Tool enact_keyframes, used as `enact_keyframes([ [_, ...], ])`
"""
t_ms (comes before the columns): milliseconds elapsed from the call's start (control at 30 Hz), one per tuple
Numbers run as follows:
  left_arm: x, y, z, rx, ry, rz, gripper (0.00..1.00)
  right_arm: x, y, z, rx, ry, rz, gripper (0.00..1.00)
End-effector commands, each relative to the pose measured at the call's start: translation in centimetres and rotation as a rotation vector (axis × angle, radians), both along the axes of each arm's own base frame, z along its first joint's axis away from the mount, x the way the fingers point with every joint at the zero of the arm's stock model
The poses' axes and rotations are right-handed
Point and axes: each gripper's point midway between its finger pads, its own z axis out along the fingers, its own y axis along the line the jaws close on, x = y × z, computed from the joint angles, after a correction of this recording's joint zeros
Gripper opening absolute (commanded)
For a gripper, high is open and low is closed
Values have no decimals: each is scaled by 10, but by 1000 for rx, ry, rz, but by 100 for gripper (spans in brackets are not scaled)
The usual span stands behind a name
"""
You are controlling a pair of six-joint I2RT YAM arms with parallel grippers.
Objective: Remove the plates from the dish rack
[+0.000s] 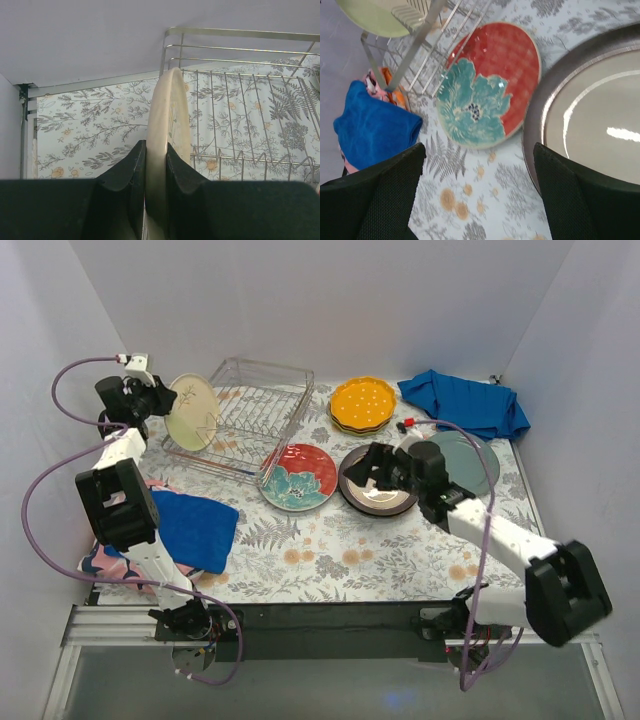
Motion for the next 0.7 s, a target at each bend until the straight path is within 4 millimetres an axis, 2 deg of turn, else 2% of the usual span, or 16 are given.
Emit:
enact_keyframes([
  [0, -9, -6, 124, 97, -287, -12, 0, 49, 51, 55, 108, -101, -20, 90],
  [33, -9, -8, 126, 92, -289, -21, 0, 61, 67, 54, 111, -92, -5, 89],
  [100, -10, -10, 134, 93, -308, -28, 0, 65, 91, 54, 130, -70, 23, 86],
  [133, -9, -10, 140, 83, -317, -26, 0, 71, 102, 38, 118, -35, 26, 86],
  [167, -8, -9, 142, 75, -309, -27, 0, 75, 117, 53, 151, -45, 36, 85],
  [200, -8, -12, 145, 70, -310, -36, 0, 80, 124, 51, 159, -32, 27, 84],
  [233, -7, -14, 148, 59, -306, -51, 0, 87, 133, 34, 148, 3, 21, 84],
  [267, -8, -15, 153, 55, -315, -58, 0, 94, 143, 42, 173, 4, 20, 83],
  [300, -10, -17, 155, 50, -321, -67, 0, 96, 151, 41, 209, 46, 18, 82],
  [333, -12, -20, 159, 46, -331, -78, 0, 102, 159, 21, 200, 88, 16, 82],
  [367, -14, -24, 159, 29, -330, -97, 0, 106, 170, 29, 228, 90, 27, 81],
  [400, -15, -27, 161, 24, -332, -105, 0, 108, 176, 26, 234, 102, 30, 80],
  [433, -17, -29, 162, 18, -332, -110, 0, 112, 183, 9, 217, 124, 30, 79],
  [500, -20, -34, 168, 7, -345, -116, 0, 117, 196, 11, 229, 129, 37, 77],
  [533, -20, -34, 172, 1, -349, -115, 0, 120, 200, -2, 230, 158, 28, 76],
  [667, -21, -38, 186, -32, -365, -128, 0, 123, 219, -13, 245, 196, 39, 72],
])
